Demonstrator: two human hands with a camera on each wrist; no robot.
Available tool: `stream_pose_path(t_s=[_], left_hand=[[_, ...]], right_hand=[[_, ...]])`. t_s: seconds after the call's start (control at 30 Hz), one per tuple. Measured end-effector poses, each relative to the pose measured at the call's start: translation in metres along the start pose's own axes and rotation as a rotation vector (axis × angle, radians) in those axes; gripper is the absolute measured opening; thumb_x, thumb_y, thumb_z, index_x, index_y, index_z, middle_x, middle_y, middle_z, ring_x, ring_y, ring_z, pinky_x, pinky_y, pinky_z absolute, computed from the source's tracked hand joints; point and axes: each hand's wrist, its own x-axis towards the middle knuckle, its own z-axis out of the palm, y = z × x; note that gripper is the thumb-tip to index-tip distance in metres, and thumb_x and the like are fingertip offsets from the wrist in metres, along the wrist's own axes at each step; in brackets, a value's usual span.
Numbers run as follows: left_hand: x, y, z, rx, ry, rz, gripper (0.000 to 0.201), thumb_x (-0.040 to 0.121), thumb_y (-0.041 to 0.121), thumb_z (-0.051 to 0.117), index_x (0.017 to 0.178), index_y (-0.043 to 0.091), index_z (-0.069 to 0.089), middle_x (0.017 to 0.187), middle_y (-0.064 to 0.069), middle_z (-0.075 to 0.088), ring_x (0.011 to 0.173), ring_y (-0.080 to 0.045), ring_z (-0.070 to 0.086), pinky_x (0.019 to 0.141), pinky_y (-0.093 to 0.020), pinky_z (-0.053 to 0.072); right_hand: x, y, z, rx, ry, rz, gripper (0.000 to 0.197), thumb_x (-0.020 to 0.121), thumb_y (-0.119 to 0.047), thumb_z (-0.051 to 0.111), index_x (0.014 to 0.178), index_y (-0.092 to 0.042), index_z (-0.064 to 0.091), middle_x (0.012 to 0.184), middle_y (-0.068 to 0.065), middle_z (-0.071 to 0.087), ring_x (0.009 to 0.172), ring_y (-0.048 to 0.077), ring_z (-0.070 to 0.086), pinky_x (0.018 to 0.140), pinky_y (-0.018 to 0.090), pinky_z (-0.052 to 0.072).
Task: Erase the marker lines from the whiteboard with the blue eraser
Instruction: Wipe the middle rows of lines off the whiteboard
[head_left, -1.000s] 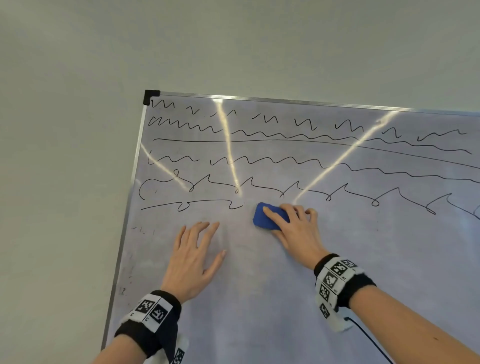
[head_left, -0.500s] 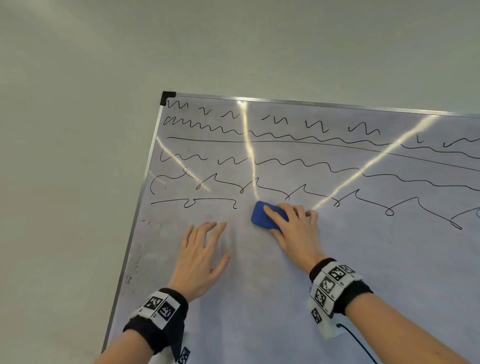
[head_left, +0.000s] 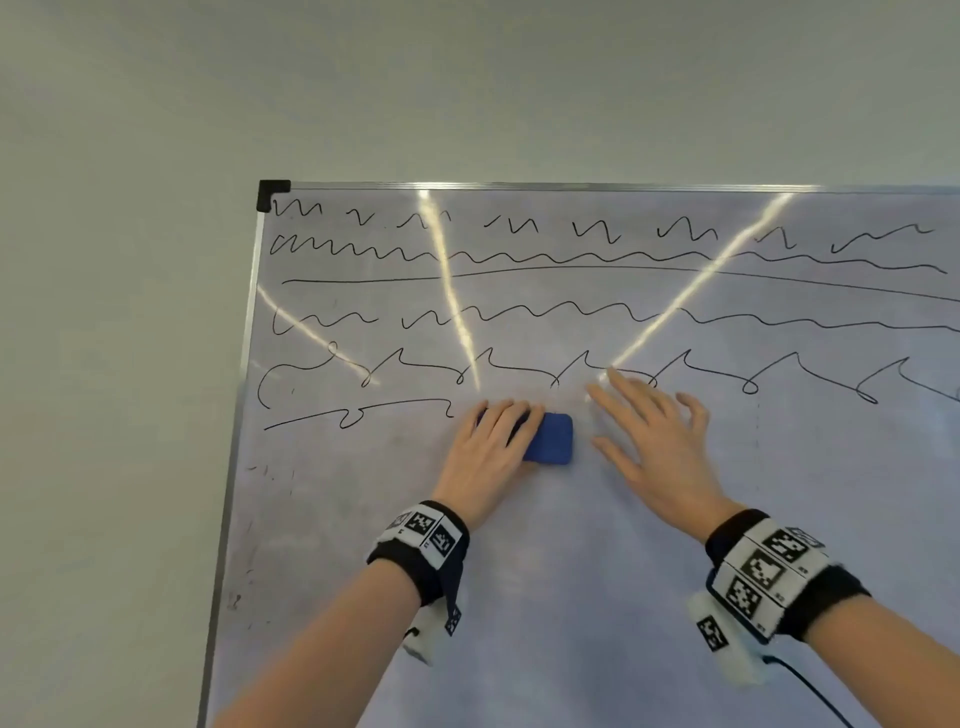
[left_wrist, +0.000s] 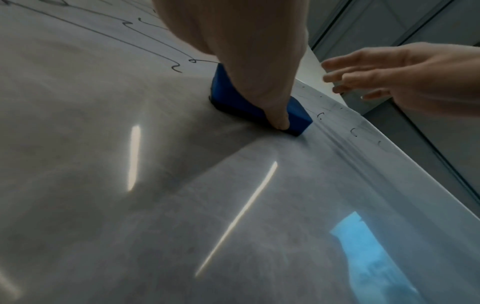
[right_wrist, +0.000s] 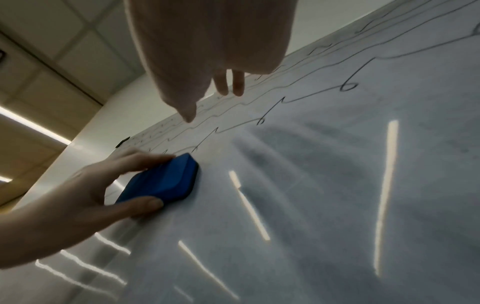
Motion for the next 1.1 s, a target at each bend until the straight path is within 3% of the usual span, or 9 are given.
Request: stream_pose_path(t_s=[0.13, 0.2, 0.3, 0.43, 0.53, 0.67, 0.83, 0.97, 1.1], left_hand=[[0.008, 0.006, 0.009, -0.07, 0.077, 0.065, 0.056, 0.08, 0.007, 0.063, 0.134, 0.011, 0.049, 0.12, -0.013, 0.053, 0.104, -0.029, 0.05, 0.092, -0.037, 0.036], [0.007, 0.007, 0.009, -0.1, 0.091, 0.078, 0.054, 0.083, 0.008, 0.056, 0.136, 0.02, 0.05, 0.125, -0.014, 0.05, 0.107, -0.029, 0.047, 0.09, -0.035, 0.034], [-0.006, -0.012, 0.005, -0.113, 0.133, 0.015, 0.058, 0.08, 0.009, 0.066, 0.135, 0.023, 0.053, 0.128, -0.014, 0.045, 0.11, -0.029, 0.043, 0.092, -0.036, 0.033], [-0.051, -0.066, 0.0, -0.041, 0.126, -0.162, 0.058, 0.087, 0.014, 0.053, 0.142, 0.025, 0.041, 0.134, -0.017, 0.045, 0.111, -0.035, 0.044, 0.093, -0.038, 0.03], [-0.081, -0.098, -0.007, -0.031, 0.155, -0.409, 0.06, 0.086, 0.017, 0.05, 0.144, 0.019, 0.037, 0.136, -0.022, 0.04, 0.107, -0.039, 0.044, 0.089, -0.045, 0.033], [-0.069, -0.076, -0.004, -0.108, 0.228, -0.641, 0.067, 0.086, 0.01, 0.058, 0.146, 0.017, 0.028, 0.136, -0.024, 0.038, 0.106, -0.036, 0.04, 0.088, -0.05, 0.035], [-0.029, -0.032, 0.012, -0.125, 0.177, -0.392, 0.083, 0.066, 0.003, 0.069, 0.141, 0.02, 0.037, 0.129, -0.019, 0.044, 0.093, -0.031, 0.041, 0.079, -0.043, 0.041], [-0.041, -0.049, 0.005, -0.058, 0.137, -0.236, 0.079, 0.071, 0.009, 0.074, 0.141, 0.023, 0.041, 0.132, -0.015, 0.04, 0.097, -0.03, 0.042, 0.079, -0.042, 0.043], [-0.088, -0.104, -0.008, -0.01, 0.126, -0.39, 0.084, 0.067, 0.015, 0.081, 0.14, 0.023, 0.039, 0.128, -0.016, 0.043, 0.093, -0.029, 0.041, 0.076, -0.04, 0.042]], right_hand=[[0.0, 0.012, -0.022, 0.121, 0.128, 0.208, 0.053, 0.092, -0.047, 0.037, 0.142, -0.031, 0.034, 0.144, 0.002, 0.038, 0.125, 0.013, 0.038, 0.101, 0.038, 0.016], [0.008, 0.007, -0.025, 0.152, 0.193, 0.219, 0.053, 0.092, -0.045, 0.037, 0.143, -0.029, 0.034, 0.139, 0.003, 0.039, 0.124, 0.012, 0.036, 0.1, 0.033, 0.014], [0.017, -0.007, -0.019, 0.187, 0.234, 0.209, 0.052, 0.092, -0.043, 0.038, 0.142, -0.029, 0.034, 0.132, 0.002, 0.04, 0.121, 0.013, 0.035, 0.099, 0.03, 0.012], [0.023, -0.027, -0.006, 0.212, 0.206, 0.202, 0.052, 0.091, -0.045, 0.037, 0.141, -0.029, 0.036, 0.128, 0.001, 0.04, 0.119, 0.014, 0.037, 0.102, 0.031, 0.011], [0.024, -0.039, 0.002, 0.213, 0.188, 0.21, 0.052, 0.091, -0.045, 0.037, 0.14, -0.029, 0.037, 0.125, 0.0, 0.041, 0.118, 0.016, 0.04, 0.104, 0.035, 0.012], [0.029, -0.056, 0.009, 0.213, 0.161, 0.213, 0.051, 0.091, -0.045, 0.037, 0.14, -0.029, 0.037, 0.123, -0.002, 0.041, 0.118, 0.016, 0.04, 0.104, 0.034, 0.012], [0.047, -0.092, 0.014, 0.251, 0.153, 0.187, 0.048, 0.092, -0.043, 0.039, 0.138, -0.03, 0.039, 0.12, -0.003, 0.042, 0.114, 0.011, 0.041, 0.101, 0.032, 0.014], [0.061, -0.121, 0.021, 0.282, 0.163, 0.163, 0.047, 0.093, -0.039, 0.042, 0.139, -0.031, 0.037, 0.121, -0.004, 0.042, 0.114, 0.009, 0.04, 0.101, 0.03, 0.014], [0.065, -0.134, 0.029, 0.304, 0.138, 0.164, 0.049, 0.093, -0.045, 0.036, 0.14, -0.032, 0.035, 0.121, -0.007, 0.038, 0.113, 0.008, 0.038, 0.102, 0.026, 0.009]])
